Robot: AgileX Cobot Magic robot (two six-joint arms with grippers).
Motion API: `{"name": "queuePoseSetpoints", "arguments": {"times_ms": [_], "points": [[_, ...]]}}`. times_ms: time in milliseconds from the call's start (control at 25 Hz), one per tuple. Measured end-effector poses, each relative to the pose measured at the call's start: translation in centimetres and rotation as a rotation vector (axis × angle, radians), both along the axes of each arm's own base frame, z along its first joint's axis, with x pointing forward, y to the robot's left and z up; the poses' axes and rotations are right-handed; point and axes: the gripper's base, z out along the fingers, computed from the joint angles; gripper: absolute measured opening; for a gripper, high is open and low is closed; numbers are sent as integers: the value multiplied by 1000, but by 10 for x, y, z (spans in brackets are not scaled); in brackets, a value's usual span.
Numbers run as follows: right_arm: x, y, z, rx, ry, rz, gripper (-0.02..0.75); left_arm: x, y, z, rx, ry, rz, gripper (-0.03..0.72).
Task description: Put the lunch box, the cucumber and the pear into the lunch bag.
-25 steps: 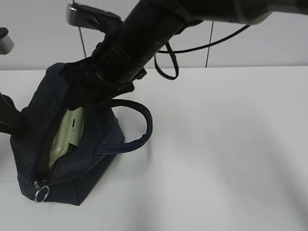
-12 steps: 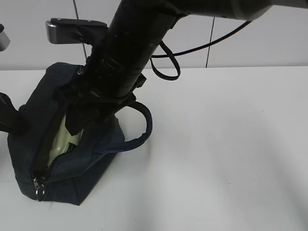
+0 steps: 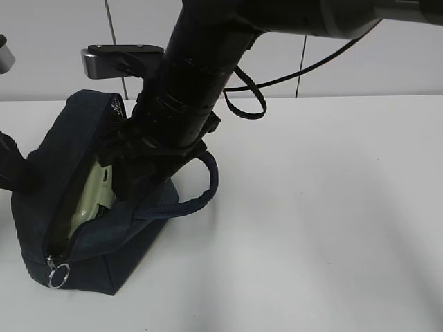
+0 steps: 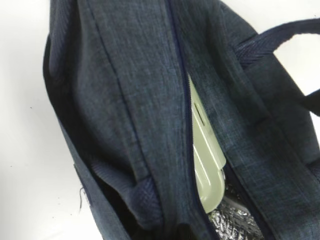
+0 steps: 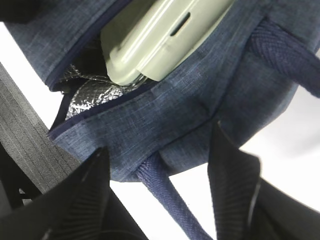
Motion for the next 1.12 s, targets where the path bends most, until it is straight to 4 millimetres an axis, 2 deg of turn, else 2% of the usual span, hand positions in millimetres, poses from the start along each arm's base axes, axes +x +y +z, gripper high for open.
{"name": "queuePoseSetpoints", "arguments": {"times_ms": [160, 280, 400, 520, 680, 800, 960, 1120], "points": [[2, -2, -1, -26, -19, -2, 481, -1, 0, 2, 2, -9, -1, 83], [5, -8, -1, -86, -65, -17, 481, -5, 2, 9, 0, -46, 7, 157], [5, -18, 15, -125, -140, -49, 481, -10, 3, 18, -6, -89, 16, 250], [2, -28, 34, -141, -211, -83, 481, -15, 4, 25, -12, -121, 20, 290], [0, -44, 59, -182, -316, -154, 481, -21, 5, 34, -17, -164, 31, 300], [1, -53, 68, -225, -373, -190, 460, -26, 8, 42, -6, -210, 34, 302], [-1, -59, 74, -254, -403, -210, 421, -34, 10, 53, -10, -279, 39, 306], [-8, -69, 69, -268, -414, -236, 411, -44, 13, 59, -14, -361, 52, 308]]}}
